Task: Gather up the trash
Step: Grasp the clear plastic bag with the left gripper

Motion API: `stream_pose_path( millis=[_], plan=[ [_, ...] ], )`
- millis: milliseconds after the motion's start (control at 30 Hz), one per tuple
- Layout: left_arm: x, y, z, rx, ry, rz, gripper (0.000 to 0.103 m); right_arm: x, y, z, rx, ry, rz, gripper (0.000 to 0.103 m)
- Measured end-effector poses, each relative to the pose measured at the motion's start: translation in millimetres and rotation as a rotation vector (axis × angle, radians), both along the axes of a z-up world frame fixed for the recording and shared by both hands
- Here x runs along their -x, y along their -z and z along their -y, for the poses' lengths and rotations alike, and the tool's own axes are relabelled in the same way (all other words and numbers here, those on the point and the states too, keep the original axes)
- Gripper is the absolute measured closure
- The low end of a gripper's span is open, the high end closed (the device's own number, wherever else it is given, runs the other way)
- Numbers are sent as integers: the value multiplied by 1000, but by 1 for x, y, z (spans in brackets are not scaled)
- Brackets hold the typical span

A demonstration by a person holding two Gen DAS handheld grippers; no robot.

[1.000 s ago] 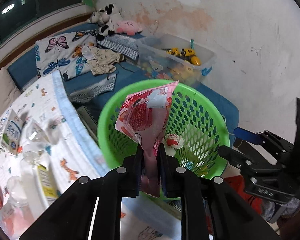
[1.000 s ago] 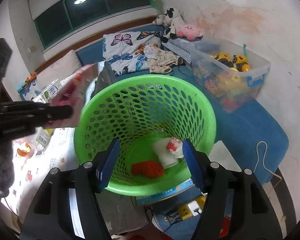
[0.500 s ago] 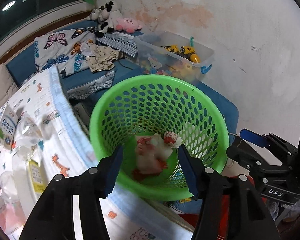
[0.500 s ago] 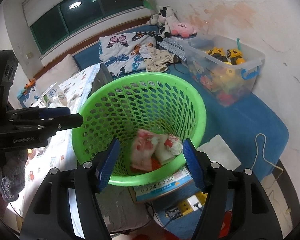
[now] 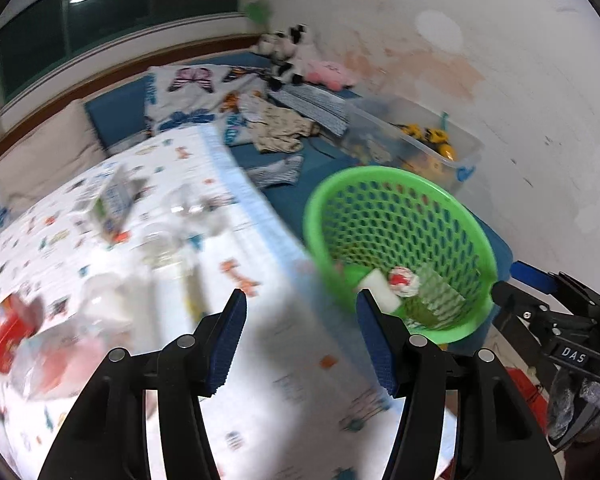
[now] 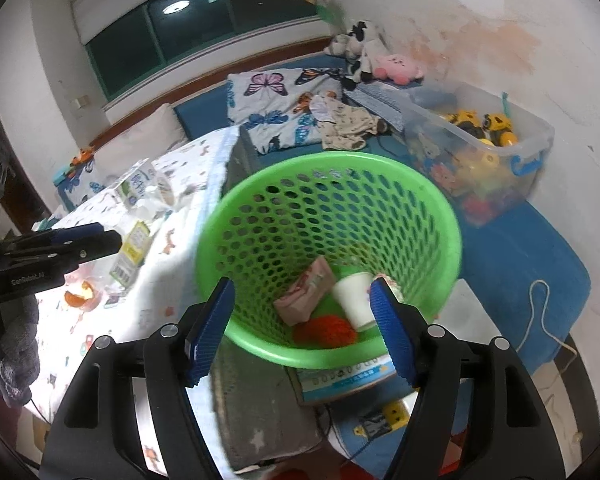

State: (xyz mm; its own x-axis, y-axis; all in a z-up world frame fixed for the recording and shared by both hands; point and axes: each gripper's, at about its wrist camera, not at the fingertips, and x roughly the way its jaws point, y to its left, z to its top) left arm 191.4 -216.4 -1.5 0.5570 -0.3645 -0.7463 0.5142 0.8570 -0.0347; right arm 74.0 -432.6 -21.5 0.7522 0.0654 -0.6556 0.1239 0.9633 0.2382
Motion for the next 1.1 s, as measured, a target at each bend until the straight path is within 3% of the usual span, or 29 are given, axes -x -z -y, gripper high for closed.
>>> stream_pose_path(
  millis=[233, 600, 800, 1100],
  plan=[
    [-1, -5, -64, 4, -148, 31, 47, -10, -7, -32, 17, -60, 7, 31],
    [-4, -11, -160, 12, -391, 72, 33, -25, -17, -81, 43, -148, 22, 28],
    [-11, -2, -195, 50, -510, 36, 23, -31, -18, -102, 48, -191, 22, 27],
    [-32, 21, -217, 146, -580, -78, 21, -38, -13, -120, 46, -225, 6, 25]
  ],
)
